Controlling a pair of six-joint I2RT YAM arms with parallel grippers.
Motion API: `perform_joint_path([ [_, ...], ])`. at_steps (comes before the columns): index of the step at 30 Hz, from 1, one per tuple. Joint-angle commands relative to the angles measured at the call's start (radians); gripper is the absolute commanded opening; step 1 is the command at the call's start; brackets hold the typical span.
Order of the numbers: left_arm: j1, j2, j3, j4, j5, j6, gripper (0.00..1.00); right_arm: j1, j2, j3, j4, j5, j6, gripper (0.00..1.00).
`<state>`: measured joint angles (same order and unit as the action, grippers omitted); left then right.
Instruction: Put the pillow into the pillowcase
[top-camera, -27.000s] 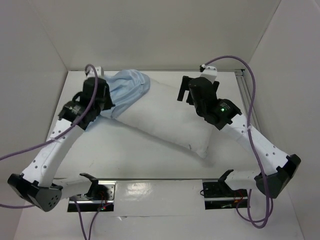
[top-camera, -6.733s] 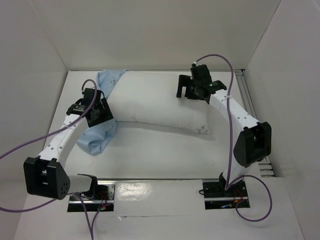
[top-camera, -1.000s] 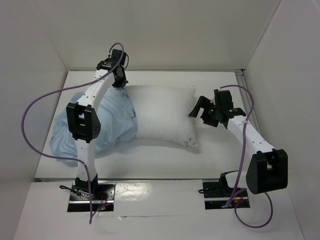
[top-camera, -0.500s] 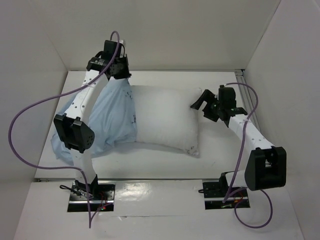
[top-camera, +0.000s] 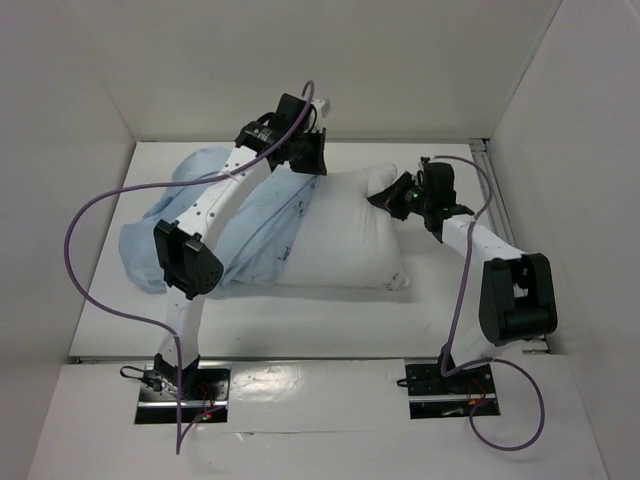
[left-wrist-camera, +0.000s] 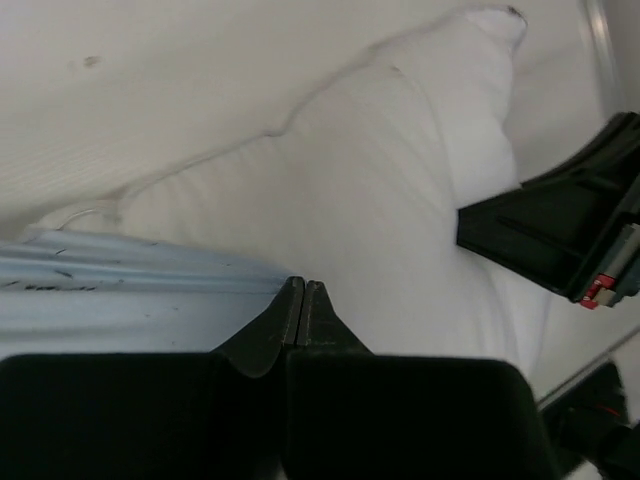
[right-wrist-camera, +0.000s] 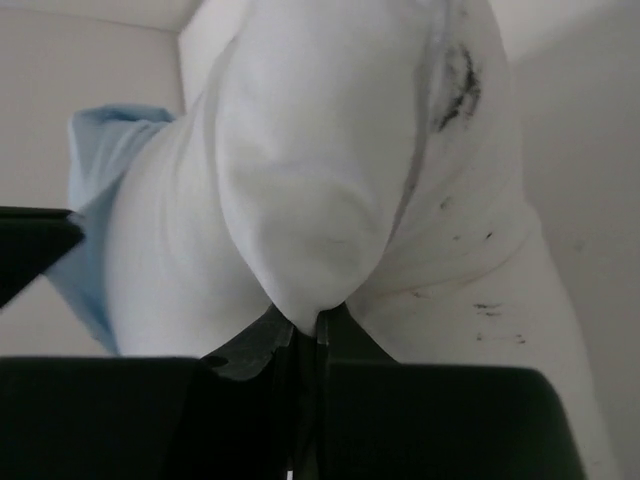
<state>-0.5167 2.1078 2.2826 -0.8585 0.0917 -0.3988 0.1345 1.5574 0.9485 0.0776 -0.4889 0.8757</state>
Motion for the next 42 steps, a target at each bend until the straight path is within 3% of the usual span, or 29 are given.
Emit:
perform_joint_path([
  [1,-0.115,-0.081,0.11,0.166,0.302,-0.103,0.0,0.065,-0.141,0.168,0.07,-0.067,0.039,0.0],
  [6,-0.227,-0.118,0.049,0.376,0.336,-0.227,0.0,0.093,-0.189,0.113,0.06,0.004,0.072,0.0],
  [12,-0.203,-0.026,0.069,0.368,0.31,-0.238,0.0,0.057,-0.198,-0.046,0.025,0.096,0.126,0.0],
  [14,-0.174,0.024,0.132,0.281,0.344,-0.213,0.02,0.031,-0.188,-0.079,0.016,0.137,0.126,0.0],
  [15,-0.174,0.024,0.17,0.245,0.344,-0.195,0.21,0.019,-0.178,-0.079,-0.005,0.138,0.126,0.0],
  [17,-0.174,-0.039,0.184,0.199,0.285,-0.134,0.41,-0.024,-0.142,-0.038,-0.073,0.128,0.08,0.0],
  [18,-0.174,-0.084,0.119,0.199,0.257,-0.112,0.66,-0.038,-0.126,-0.016,-0.09,0.112,0.062,0.15],
  [20,-0.174,-0.225,0.052,0.185,0.148,-0.048,0.83,-0.059,-0.082,0.07,-0.175,0.076,-0.012,0.57],
  [21,-0.174,-0.265,0.02,0.152,0.111,-0.031,0.88,-0.071,-0.071,0.102,-0.217,0.076,-0.038,0.84],
  [23,-0.19,-0.339,0.011,0.086,-0.022,0.0,0.89,-0.09,-0.062,0.171,-0.338,0.122,-0.09,0.96],
  [26,-0.233,-0.486,-0.113,-0.013,-0.215,0.009,0.87,-0.14,-0.092,0.159,-0.392,0.122,-0.112,1.0],
  [29,-0.269,-0.627,-0.398,-0.022,-0.364,-0.04,0.86,-0.173,-0.164,0.09,-0.403,0.133,-0.122,1.0],
  [33,-0.313,-0.73,-0.751,0.011,-0.53,-0.264,0.82,-0.182,-0.22,0.026,-0.424,0.142,-0.164,1.0],
  [34,-0.333,-0.756,-0.888,0.045,-0.555,-0.288,0.82,-0.182,-0.232,0.026,-0.443,0.142,-0.173,1.0],
  [37,-0.385,-0.819,-1.062,0.12,-0.625,-0.386,0.87,-0.182,-0.243,0.006,-0.473,0.142,-0.205,1.0],
  [42,-0.394,-0.807,-1.16,0.154,-0.681,-0.457,0.87,-0.182,-0.252,-0.005,-0.496,0.142,-0.241,1.0],
])
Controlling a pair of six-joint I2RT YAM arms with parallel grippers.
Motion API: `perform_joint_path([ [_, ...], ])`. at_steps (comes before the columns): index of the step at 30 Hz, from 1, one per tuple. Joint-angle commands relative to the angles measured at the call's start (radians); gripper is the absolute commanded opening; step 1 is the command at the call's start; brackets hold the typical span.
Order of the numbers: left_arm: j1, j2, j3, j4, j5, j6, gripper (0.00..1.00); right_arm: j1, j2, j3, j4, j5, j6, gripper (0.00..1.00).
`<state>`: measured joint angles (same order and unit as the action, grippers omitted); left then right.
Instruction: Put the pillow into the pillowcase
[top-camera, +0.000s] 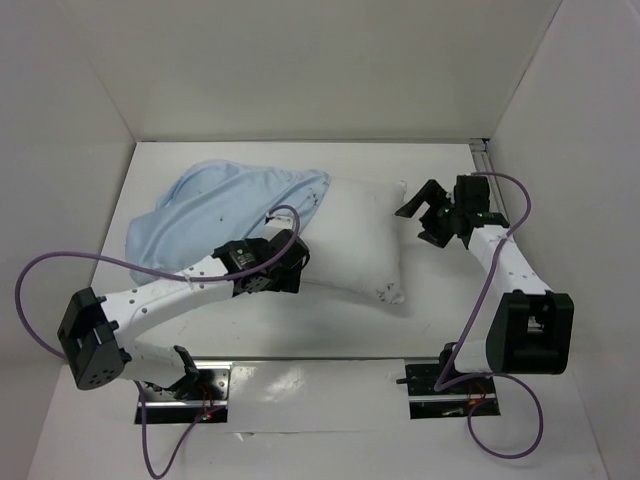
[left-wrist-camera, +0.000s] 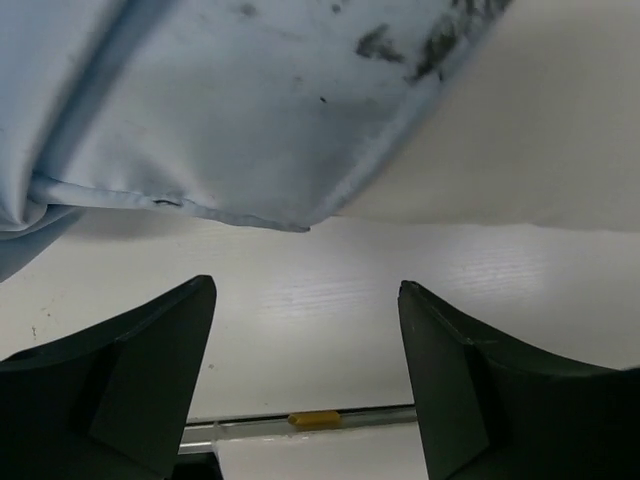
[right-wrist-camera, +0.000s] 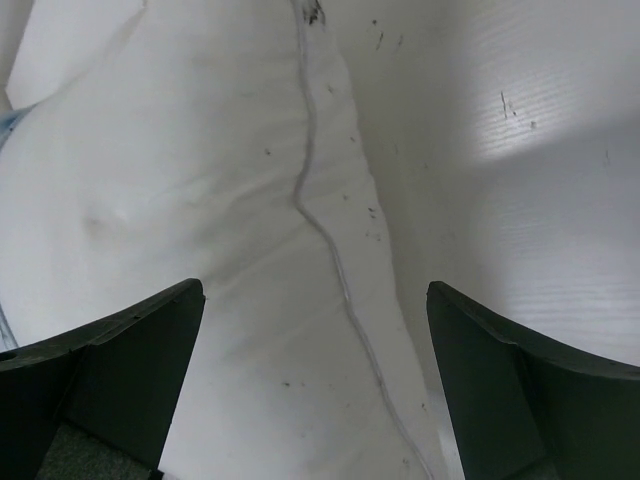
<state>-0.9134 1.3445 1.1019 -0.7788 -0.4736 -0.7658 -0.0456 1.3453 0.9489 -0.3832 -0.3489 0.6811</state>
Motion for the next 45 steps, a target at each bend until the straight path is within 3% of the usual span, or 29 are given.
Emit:
perform_joint_path([
  [1,0.002,-0.029,0.01,0.085,-0.126,-0.101,0.86,-0.002,-0.04,-0.006,-0.045,0.002,-0.046,1.0],
  [10,0.061,0.042,-0.045,0.156,-0.16,-0.084,0.75,-0.002,-0.031,-0.015,-0.045,0.002,-0.055,1.0],
  [16,0.061,0.085,0.006,0.066,-0.217,-0.102,0.52,-0.002,-0.009,-0.015,-0.066,-0.024,-0.094,1.0],
  [25,0.061,0.012,-0.045,-0.034,-0.209,-0.187,0.47,-0.002,-0.018,-0.012,-0.16,-0.165,-0.259,1.0],
  [29,0.061,-0.01,-0.045,-0.034,-0.2,-0.208,0.31,0.032,-0.008,0.001,-0.241,-0.154,-0.33,1.0],
  [32,0.061,0.004,-0.011,-0.023,-0.146,-0.204,0.03,0.061,-0.008,-0.051,-0.215,-0.182,-0.339,1.0],
  [33,0.061,0.016,0.002,-0.013,-0.12,-0.188,0.0,0.078,-0.008,-0.052,-0.189,-0.2,-0.312,1.0],
  [37,0.025,0.042,0.09,0.016,-0.087,-0.121,0.0,0.189,0.003,-0.107,-0.039,-0.269,-0.198,0.81],
  [38,0.012,0.056,0.134,0.03,-0.064,-0.098,0.0,0.217,0.003,-0.116,0.007,-0.269,-0.165,0.62],
  [41,0.011,0.106,0.244,0.143,0.097,0.008,0.0,0.273,0.015,-0.116,0.243,-0.343,-0.007,0.22],
  [42,0.011,0.125,0.284,0.176,0.152,0.037,0.0,0.283,0.047,-0.075,0.295,-0.354,0.03,0.03],
  [44,0.021,0.212,0.389,0.231,0.346,0.117,0.0,0.27,0.086,0.005,0.369,-0.363,0.095,0.0],
  [45,0.06,0.253,0.532,0.26,0.439,0.14,0.0,0.27,0.121,0.107,0.38,-0.363,0.107,0.0],
])
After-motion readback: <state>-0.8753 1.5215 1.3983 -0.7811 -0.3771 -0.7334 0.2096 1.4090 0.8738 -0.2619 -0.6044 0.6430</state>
